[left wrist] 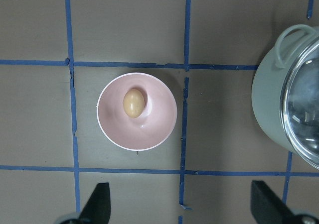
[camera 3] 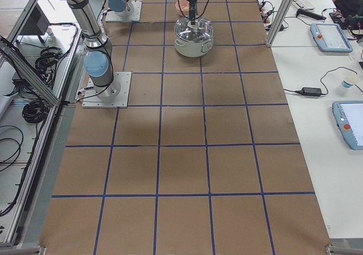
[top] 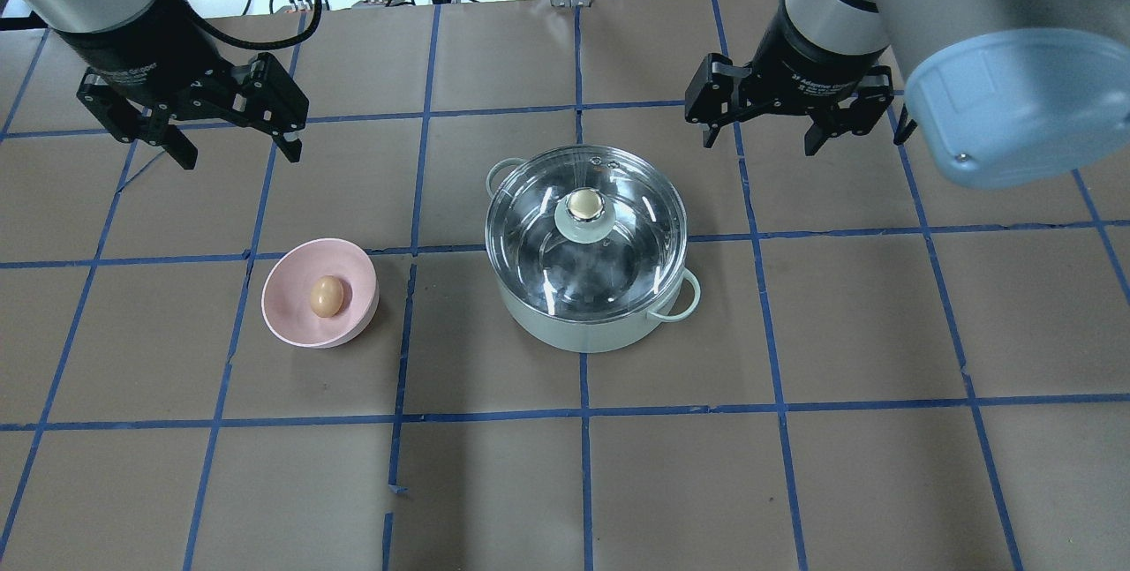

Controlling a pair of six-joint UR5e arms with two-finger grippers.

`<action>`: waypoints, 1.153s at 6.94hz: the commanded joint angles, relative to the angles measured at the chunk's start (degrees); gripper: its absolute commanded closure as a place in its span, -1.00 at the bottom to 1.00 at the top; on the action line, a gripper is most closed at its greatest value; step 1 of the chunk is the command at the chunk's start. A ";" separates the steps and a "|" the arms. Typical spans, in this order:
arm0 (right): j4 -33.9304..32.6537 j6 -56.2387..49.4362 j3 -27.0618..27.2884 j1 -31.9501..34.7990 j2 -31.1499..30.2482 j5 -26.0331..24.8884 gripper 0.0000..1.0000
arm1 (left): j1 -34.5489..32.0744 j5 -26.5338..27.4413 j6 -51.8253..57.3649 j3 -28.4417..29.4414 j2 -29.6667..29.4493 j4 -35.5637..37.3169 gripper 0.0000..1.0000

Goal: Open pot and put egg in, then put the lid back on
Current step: 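Move the left gripper to the egg while the right gripper reaches the lid knob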

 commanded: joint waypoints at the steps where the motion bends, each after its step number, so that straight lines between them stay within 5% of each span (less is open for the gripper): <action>1: -1.76 2.32 0.10 0.34 0.90 -0.08 -1.00 | -0.02 0.14 0.08 -0.10 0.00 -0.05 -1.00; 4: -2.92 5.99 1.68 0.60 3.44 1.15 -1.00 | 0.76 -0.04 1.13 -4.29 0.35 -0.05 -1.00; 8: -16.01 14.78 1.33 9.90 8.19 0.72 -1.00 | 7.17 -0.13 10.54 -19.58 0.09 13.96 -1.00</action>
